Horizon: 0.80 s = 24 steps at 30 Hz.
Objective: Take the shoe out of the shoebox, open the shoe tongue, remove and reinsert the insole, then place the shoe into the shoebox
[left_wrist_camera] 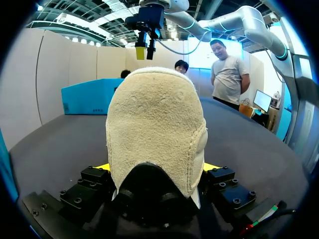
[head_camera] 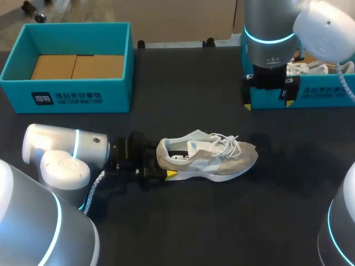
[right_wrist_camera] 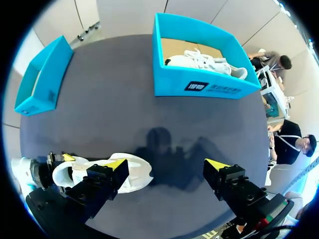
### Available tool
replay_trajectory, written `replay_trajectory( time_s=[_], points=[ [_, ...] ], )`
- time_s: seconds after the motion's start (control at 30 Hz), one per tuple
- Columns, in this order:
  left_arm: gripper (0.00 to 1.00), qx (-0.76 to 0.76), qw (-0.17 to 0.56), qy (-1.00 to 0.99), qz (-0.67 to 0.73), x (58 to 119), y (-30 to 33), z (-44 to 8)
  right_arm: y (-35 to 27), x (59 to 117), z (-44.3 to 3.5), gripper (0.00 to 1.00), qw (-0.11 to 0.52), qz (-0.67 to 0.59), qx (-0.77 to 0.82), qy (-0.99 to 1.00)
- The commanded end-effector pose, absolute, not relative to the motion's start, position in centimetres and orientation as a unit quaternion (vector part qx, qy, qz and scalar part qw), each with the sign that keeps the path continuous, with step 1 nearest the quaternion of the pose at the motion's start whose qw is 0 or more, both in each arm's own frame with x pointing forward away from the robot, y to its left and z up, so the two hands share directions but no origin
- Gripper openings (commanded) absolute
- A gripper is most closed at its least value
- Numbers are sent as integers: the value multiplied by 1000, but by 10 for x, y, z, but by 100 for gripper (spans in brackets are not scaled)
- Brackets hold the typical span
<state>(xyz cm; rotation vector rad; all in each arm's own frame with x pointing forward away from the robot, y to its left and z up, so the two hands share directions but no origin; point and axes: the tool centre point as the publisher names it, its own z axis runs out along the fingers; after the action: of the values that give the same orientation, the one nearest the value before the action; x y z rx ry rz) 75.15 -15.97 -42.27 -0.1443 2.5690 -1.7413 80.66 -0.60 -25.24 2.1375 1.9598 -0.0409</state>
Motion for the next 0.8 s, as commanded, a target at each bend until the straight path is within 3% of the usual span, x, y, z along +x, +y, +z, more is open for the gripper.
replay_trajectory(
  time_s=[0.03, 0.2, 0.8],
  points=[
    [0, -46, 16, 828, -559, 750, -160, -424, -5, 807, -254, 100, 120, -14, 732, 671],
    [0, -46, 16, 828, -559, 750, -160, -424, -5, 807, -254, 100, 120, -14, 732, 671],
    [0, -46, 16, 828, -559, 750, -160, -424, 103, 775, -250, 100, 124, -8, 750, 649]
  ],
)
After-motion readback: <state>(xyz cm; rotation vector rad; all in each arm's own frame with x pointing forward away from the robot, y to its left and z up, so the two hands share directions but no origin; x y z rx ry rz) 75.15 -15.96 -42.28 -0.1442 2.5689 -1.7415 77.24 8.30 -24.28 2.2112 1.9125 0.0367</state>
